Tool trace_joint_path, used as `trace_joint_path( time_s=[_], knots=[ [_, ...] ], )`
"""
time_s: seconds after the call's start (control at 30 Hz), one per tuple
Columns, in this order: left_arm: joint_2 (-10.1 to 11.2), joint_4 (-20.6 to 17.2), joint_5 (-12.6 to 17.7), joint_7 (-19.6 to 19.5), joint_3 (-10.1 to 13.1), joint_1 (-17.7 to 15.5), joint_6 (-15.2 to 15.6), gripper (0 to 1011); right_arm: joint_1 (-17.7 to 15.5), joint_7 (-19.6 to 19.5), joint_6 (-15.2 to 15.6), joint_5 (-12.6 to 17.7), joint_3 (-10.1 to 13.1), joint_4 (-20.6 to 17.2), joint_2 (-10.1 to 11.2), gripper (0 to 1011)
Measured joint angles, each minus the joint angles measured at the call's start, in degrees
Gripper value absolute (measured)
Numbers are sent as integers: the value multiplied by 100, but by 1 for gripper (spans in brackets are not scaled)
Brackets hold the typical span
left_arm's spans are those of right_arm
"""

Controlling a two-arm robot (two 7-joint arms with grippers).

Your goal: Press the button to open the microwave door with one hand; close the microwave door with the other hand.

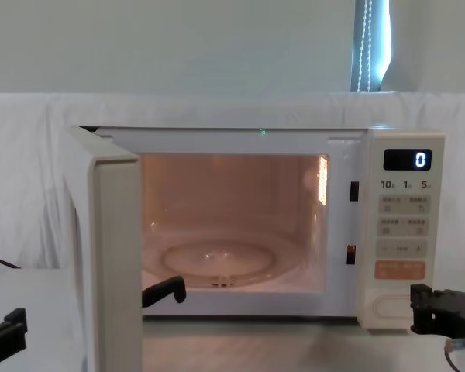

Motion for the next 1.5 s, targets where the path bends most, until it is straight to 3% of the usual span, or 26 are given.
trace_joint_path(
  time_s=[0.2,0.87,1.03,1.5],
  knots=[
    [-1,0,0,0,0,0,0,1001,-382,-106,-173,-110,-46,-420,-36,0],
    [0,0,0,0,0,0,0,1001,-1087,-178,-530,-205,-60,-953,-138,0],
    [0,0,0,0,0,0,0,1001,-1126,-135,-653,-192,-54,-902,-140,0],
    [0,0,0,0,0,0,0,1001,-1123,-133,-629,-181,-51,-913,-140,0]
  ],
)
